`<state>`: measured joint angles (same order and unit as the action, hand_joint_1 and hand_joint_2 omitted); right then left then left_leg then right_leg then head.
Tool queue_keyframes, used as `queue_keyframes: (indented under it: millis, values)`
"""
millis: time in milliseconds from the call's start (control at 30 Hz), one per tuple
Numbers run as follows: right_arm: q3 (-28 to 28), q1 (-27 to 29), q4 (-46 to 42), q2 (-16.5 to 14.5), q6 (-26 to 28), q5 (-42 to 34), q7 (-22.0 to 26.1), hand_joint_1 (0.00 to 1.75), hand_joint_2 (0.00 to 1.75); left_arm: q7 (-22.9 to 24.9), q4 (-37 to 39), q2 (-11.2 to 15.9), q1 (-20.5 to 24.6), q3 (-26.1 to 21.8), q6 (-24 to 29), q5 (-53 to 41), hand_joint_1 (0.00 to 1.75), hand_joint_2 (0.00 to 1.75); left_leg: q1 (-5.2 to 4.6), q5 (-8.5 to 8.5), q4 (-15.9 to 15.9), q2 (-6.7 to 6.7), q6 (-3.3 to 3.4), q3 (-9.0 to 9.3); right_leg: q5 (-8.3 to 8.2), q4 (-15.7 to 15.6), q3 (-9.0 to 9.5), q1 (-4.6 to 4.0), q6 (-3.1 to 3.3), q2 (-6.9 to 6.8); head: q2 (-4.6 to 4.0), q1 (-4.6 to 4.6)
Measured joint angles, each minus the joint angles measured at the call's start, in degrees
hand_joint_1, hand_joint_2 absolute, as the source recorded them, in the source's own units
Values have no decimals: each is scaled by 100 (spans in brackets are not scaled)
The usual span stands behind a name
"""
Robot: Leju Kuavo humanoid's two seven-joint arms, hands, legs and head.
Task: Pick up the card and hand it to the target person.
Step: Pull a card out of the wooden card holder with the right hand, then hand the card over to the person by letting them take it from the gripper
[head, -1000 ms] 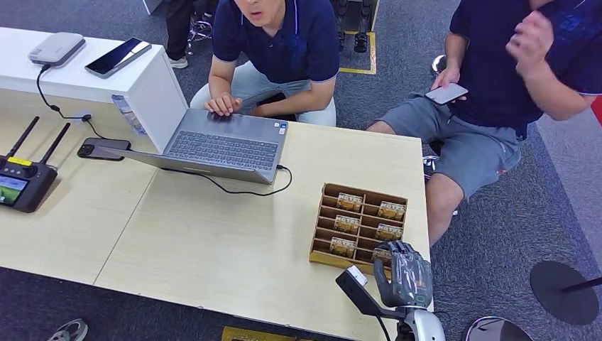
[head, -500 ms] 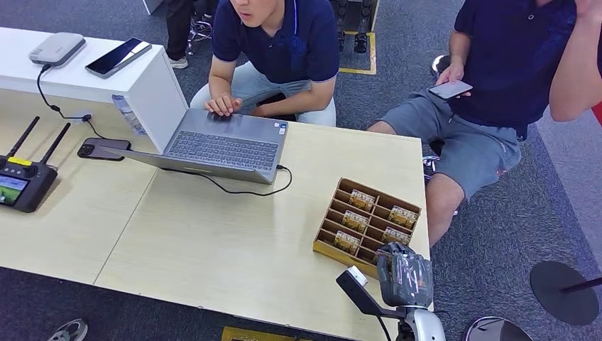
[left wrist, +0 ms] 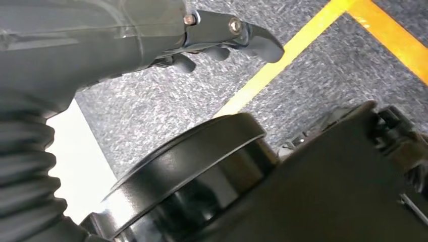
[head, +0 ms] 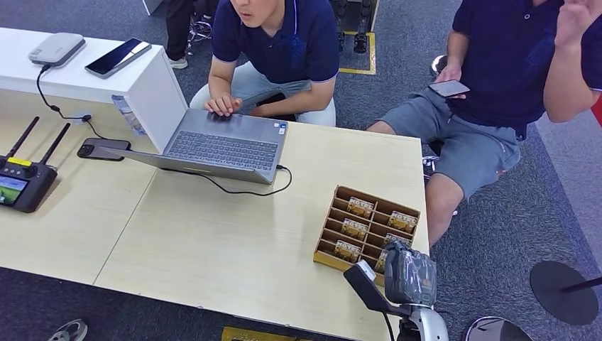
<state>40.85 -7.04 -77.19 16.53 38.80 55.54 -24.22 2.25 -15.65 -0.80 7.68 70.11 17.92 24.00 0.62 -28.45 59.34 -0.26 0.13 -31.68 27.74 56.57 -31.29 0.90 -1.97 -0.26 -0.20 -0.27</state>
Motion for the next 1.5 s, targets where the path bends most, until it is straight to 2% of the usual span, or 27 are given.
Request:
queue_keyframes:
  millis: [267, 600, 933, 1267, 1367, 1400, 1433, 1467, 1500]
  values:
    - [-94, -7, -286, 12, 40, -295, 170, 175, 175, -2, 0, -3, 71, -14, -5, 9, 0, 175, 0, 0, 0, 0, 0, 0, 0, 1, 2, 0, 0, 0, 0, -1]
    - [-329, -180, -1252, 113, 72, -240, 208, 175, 175, -9, 0, -3, 72, -15, -2, -18, 0, 175, 0, 0, 0, 0, 0, -1, 0, 1, 1, 0, 0, 0, 0, 0]
    - [-612, -839, -2356, 381, -7, -242, -22, 175, 175, -18, 0, -3, 90, -3, -34, -143, 0, 175, -1, 1, 2, 0, 1, -1, -1, 1, 1, 1, 0, 0, 0, -1]
    - [-648, -1473, -2194, 440, -93, -244, -13, 175, 175, 79, 0, -54, 198, 57, -229, -451, 0, 175, -1, 1, 1, -3, 1, -5, -1, 1, 1, 1, 0, -4, 0, -1]
    - [-617, -1614, -1953, 431, -32, -200, 23, 172, 175, 140, 0, -76, 229, 110, -252, -484, 0, 44, -1, 1, 1, -6, 1, -6, -1, 1, 1, 1, 0, -8, 0, -1]
    - [-607, -1643, -1869, 429, 1, -188, 29, 164, 175, 134, 0, -81, 226, 116, -253, -469, 0, 0, -1, 1, 1, -6, 2, -6, -1, 1, 1, 1, 0, -8, 0, -1]
    - [-600, -1658, -1789, 425, 31, -176, 41, 154, 175, 125, 0, -85, 218, 121, -253, -451, 0, 0, -1, 1, 1, -6, 2, -7, -1, 0, 1, 1, 0, -8, 0, -1]
    - [-594, -1665, -1715, 419, 54, -163, 59, 134, 175, 118, 1, -86, 211, 131, -254, -436, 0, 0, -1, 1, 2, -6, 2, -8, -1, 0, 0, 1, 0, -8, 0, -1]
    - [-591, -1668, -1647, 410, 68, -146, 83, 97, 175, 116, 1, -86, 204, 141, -255, -428, 0, 0, -1, 1, 2, -7, 2, -9, -1, 0, -1, 1, 0, -9, 0, -1]
